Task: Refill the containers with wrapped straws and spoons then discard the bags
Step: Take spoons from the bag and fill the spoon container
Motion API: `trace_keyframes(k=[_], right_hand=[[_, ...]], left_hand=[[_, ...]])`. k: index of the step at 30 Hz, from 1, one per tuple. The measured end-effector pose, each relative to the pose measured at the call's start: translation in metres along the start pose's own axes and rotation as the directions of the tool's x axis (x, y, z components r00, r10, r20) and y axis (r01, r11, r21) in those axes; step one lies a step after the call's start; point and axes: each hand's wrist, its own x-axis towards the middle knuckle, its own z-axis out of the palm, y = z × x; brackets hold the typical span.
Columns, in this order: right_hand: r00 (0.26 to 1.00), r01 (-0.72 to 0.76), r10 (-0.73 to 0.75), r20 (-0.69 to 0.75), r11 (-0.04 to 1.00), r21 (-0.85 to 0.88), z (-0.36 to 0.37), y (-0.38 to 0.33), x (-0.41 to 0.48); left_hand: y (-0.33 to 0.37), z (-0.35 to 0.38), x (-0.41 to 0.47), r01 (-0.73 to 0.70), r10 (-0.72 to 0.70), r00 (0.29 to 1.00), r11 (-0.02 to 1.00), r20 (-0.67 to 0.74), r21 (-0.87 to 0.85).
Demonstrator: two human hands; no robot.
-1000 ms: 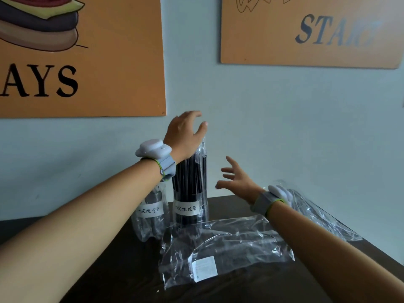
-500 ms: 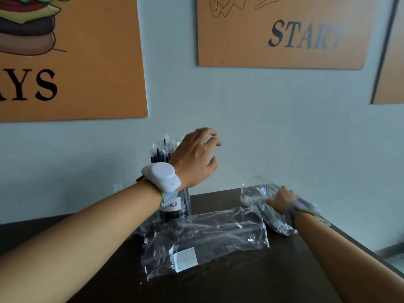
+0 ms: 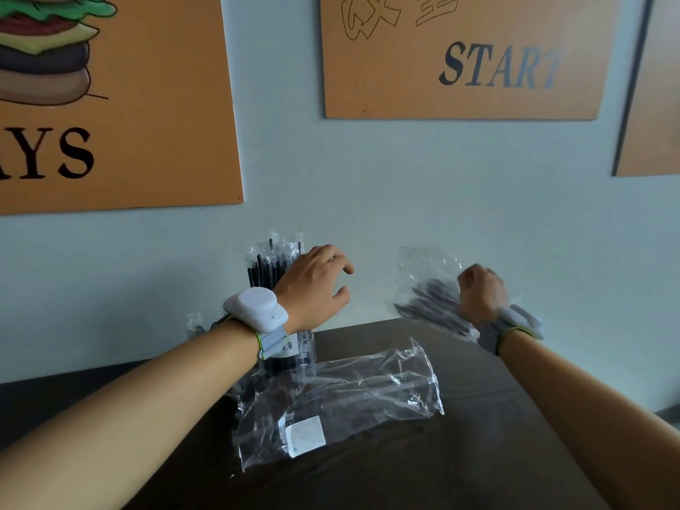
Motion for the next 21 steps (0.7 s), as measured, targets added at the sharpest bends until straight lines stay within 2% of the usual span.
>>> trace_keyframes(k=[5, 9, 13, 17, 21], right_hand=[[0.989, 0.147, -0.137, -0.054, 0.95, 0.277, -0.036, -0.058, -0.012], [0.956, 0.233, -0.285, 0.073, 0.885, 0.404, -0.059, -0.093, -0.036], [0.906, 0.208, -0.357, 0.227, 0.844, 0.494, -0.064, -0.116, -0.069], [0.879, 0.169, -0.385, 0.28, 0.802, 0.572, -0.047, -0.13, -0.11], [0.839, 0.16, -0.422, 0.344, 0.796, 0.584, -0.014, -0.142, -0.15]], left_hand=[[-0.006, -0.028, 0.003, 0.079, -0.095, 0.993, 0.978, -0.076, -0.191], [-0.012, -0.055, -0.005, 0.103, -0.163, 0.977, 0.926, -0.139, -0.362], [-0.012, -0.072, -0.025, 0.116, -0.148, 0.989, 0.85, -0.022, -0.514], [-0.014, -0.075, -0.059, 0.218, -0.208, 0.975, 0.788, 0.084, -0.577], [-0.015, -0.062, -0.098, 0.287, -0.179, 0.942, 0.869, 0.284, -0.402]])
